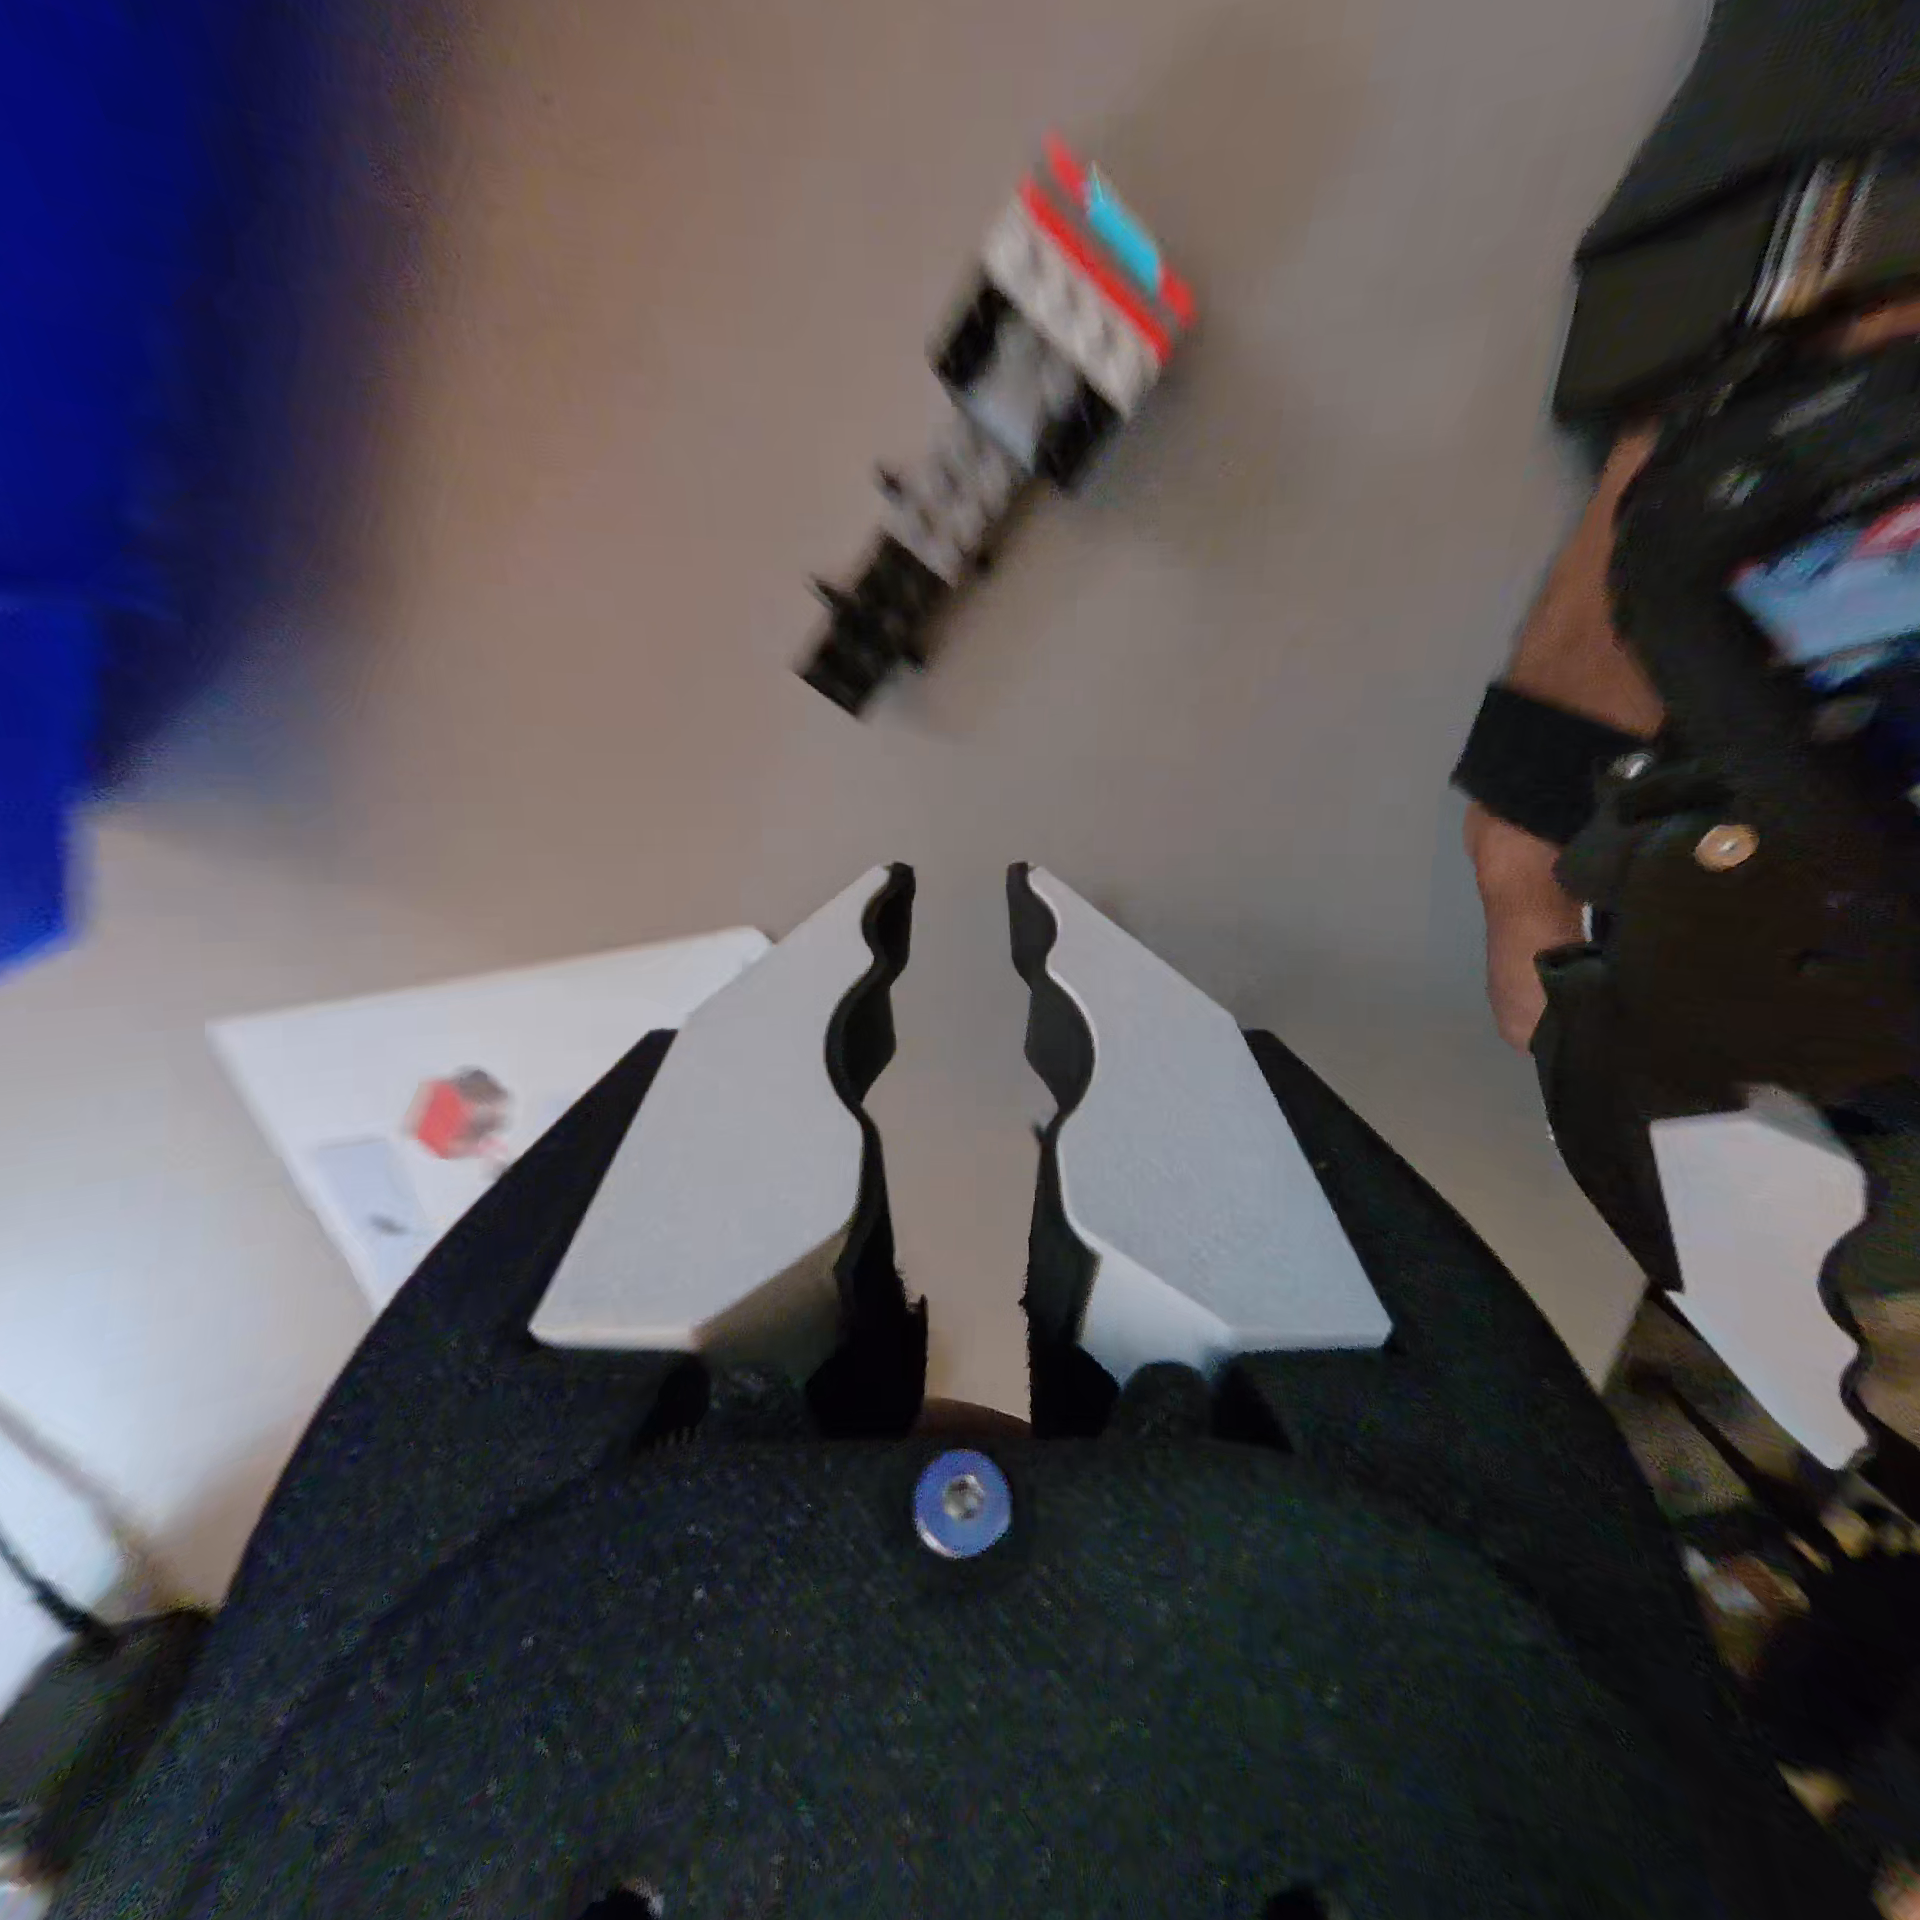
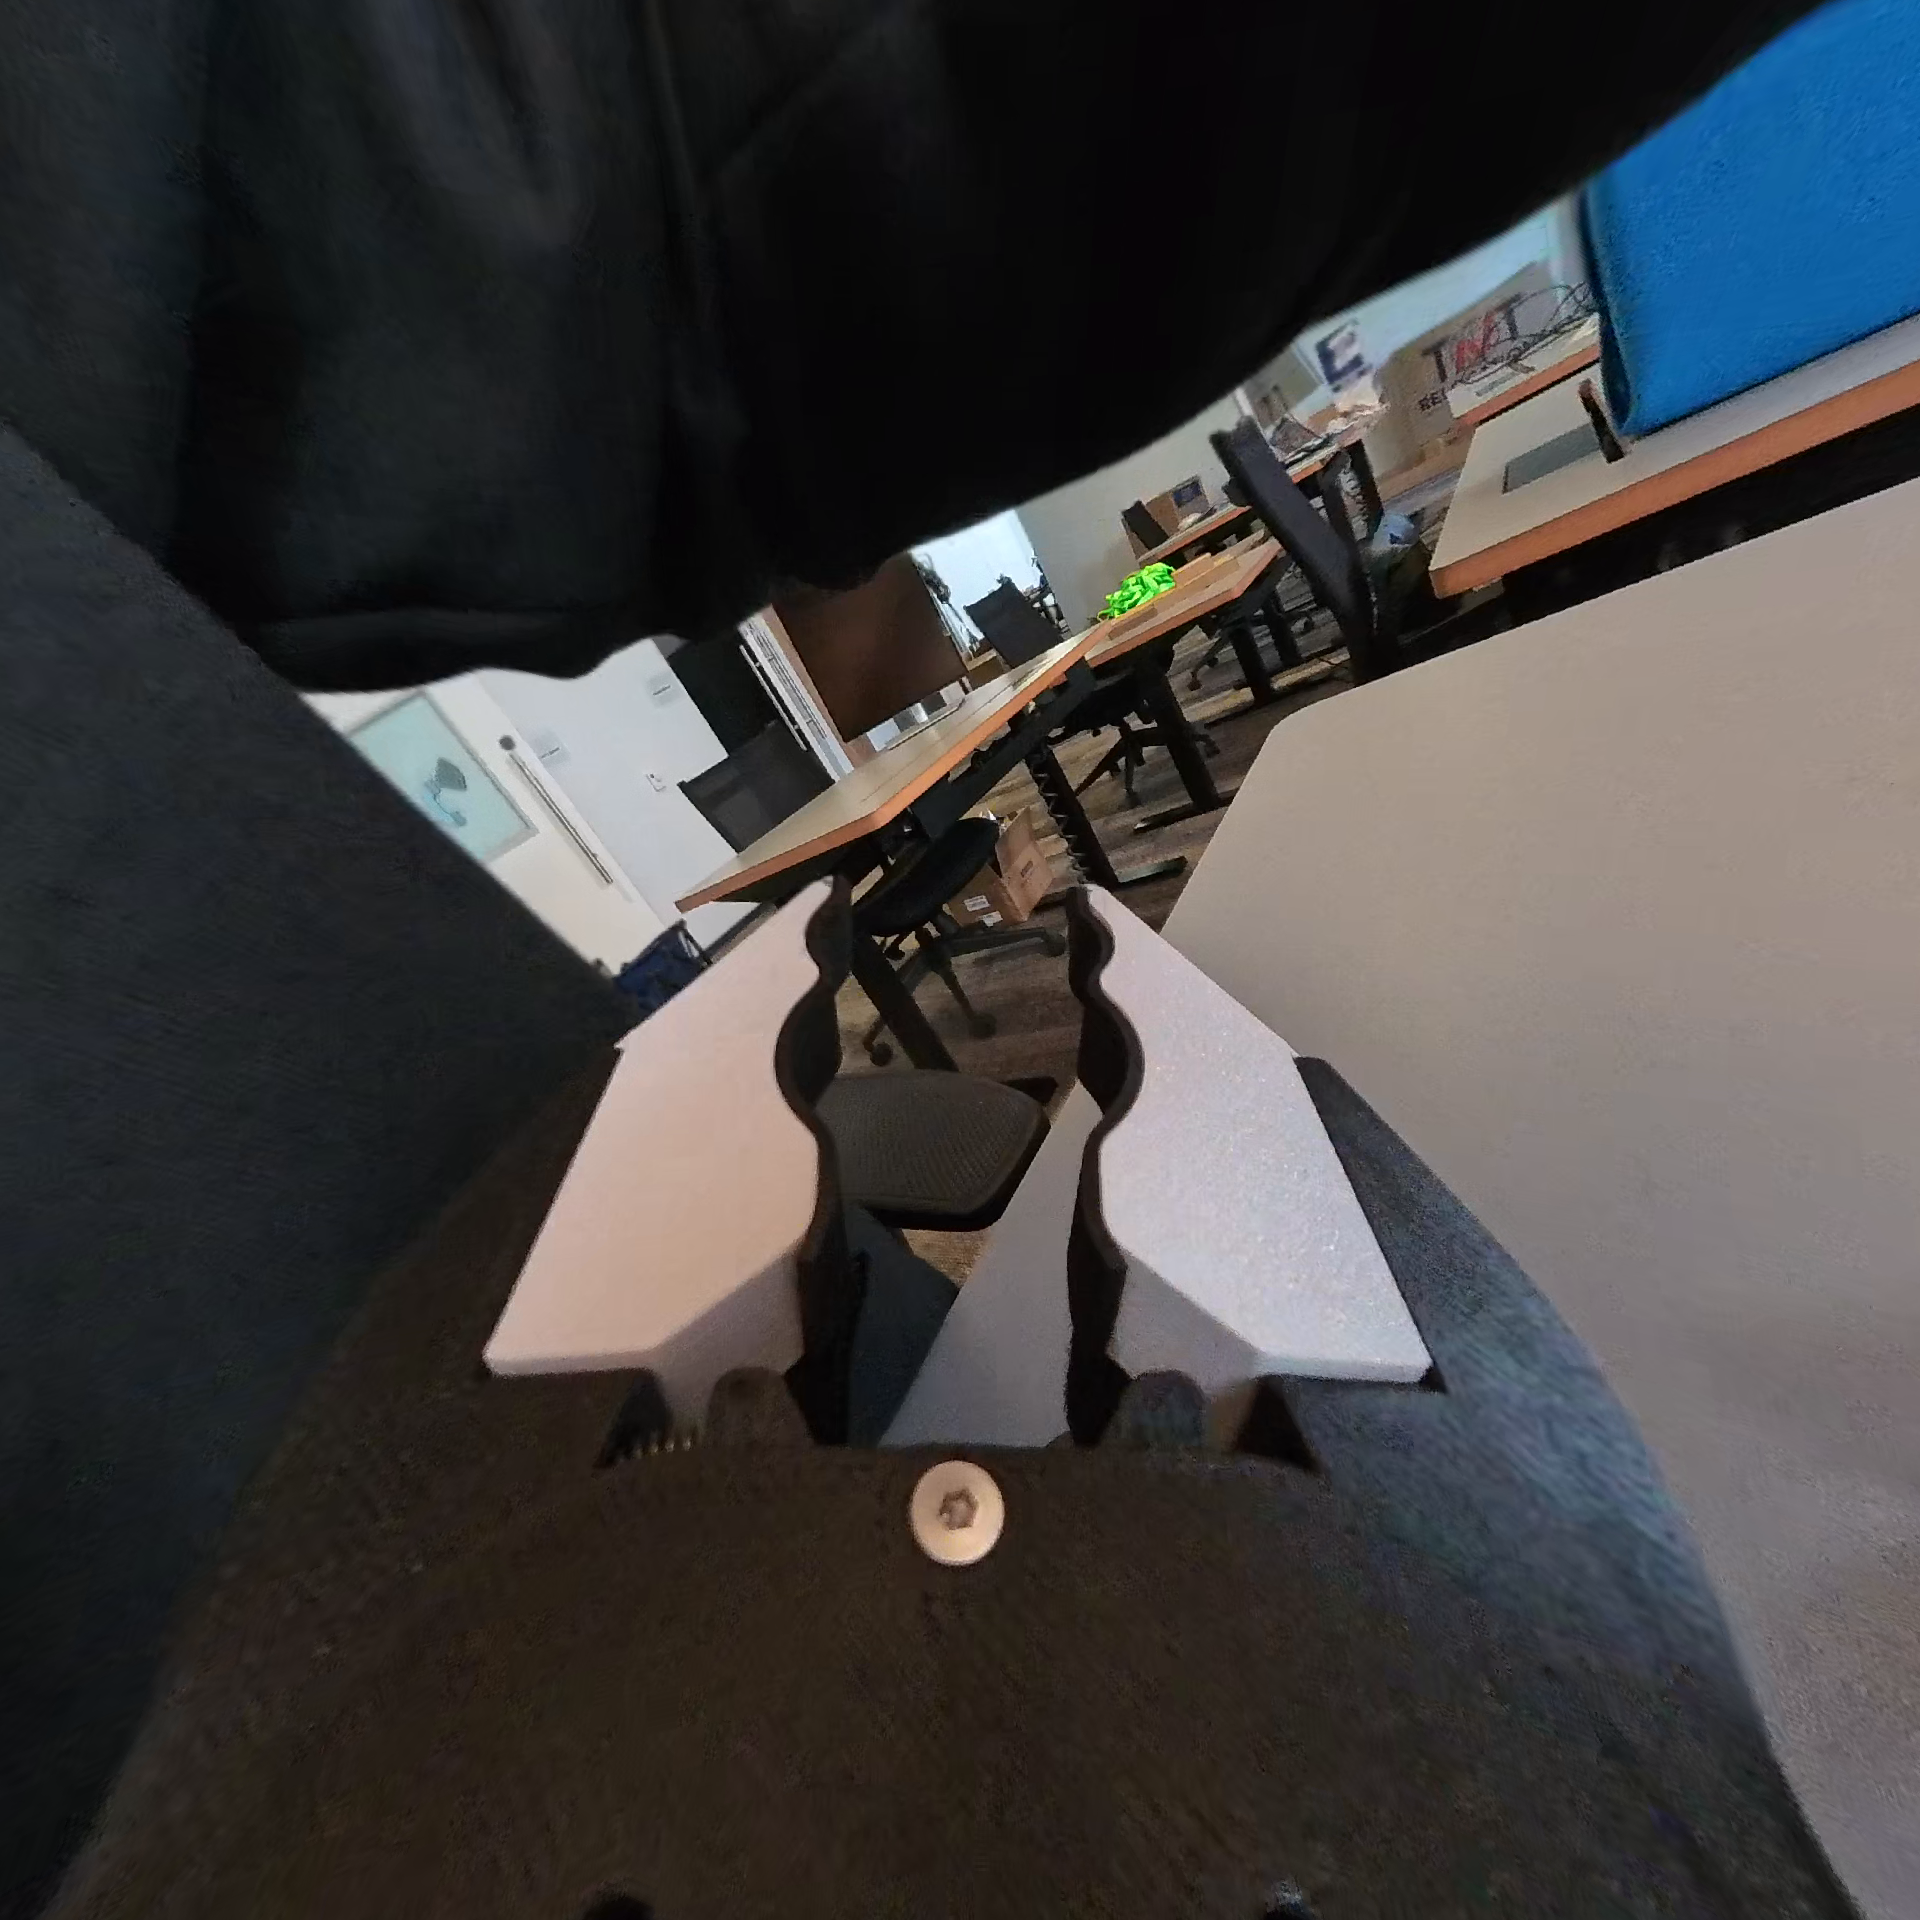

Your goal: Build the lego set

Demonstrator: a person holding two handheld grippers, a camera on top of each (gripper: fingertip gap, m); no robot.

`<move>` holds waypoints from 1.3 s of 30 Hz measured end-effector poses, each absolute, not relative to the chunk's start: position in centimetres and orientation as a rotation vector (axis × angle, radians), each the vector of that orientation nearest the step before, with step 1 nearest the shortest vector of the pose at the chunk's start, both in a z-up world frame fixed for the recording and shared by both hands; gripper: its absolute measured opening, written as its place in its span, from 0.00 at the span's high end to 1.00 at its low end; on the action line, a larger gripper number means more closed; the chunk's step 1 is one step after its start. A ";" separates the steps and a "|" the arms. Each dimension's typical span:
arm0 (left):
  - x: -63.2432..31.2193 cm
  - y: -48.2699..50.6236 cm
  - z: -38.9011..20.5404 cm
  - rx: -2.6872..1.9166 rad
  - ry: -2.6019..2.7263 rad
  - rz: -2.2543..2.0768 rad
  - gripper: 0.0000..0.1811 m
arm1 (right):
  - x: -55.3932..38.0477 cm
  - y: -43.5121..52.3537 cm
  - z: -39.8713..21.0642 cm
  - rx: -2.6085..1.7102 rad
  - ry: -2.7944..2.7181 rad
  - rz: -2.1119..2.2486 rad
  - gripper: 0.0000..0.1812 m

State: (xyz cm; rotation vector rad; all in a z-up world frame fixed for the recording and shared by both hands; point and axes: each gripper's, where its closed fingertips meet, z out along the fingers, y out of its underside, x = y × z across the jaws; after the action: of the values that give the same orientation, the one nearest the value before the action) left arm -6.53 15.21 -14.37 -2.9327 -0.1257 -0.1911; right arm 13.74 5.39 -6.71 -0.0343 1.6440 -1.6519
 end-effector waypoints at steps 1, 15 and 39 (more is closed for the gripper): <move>-7.8 16.5 -13.2 -2.883 -0.112 -0.162 0.89 | 13.7 5.4 -6.7 -0.032 1.643 -1.651 0.77; -27.9 32.0 -13.8 -2.636 -0.262 0.150 0.89 | 13.2 5.3 -6.6 0.005 1.616 -1.634 0.77; -32.8 32.3 -17.0 -2.645 -0.449 0.149 0.91 | 12.9 5.4 -6.6 0.023 1.605 -1.624 0.77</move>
State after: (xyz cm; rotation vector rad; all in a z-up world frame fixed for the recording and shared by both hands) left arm -32.75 32.33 -17.03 -2.6453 -0.4486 0.1490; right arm 12.93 5.36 -6.60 0.0231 1.6050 -1.6237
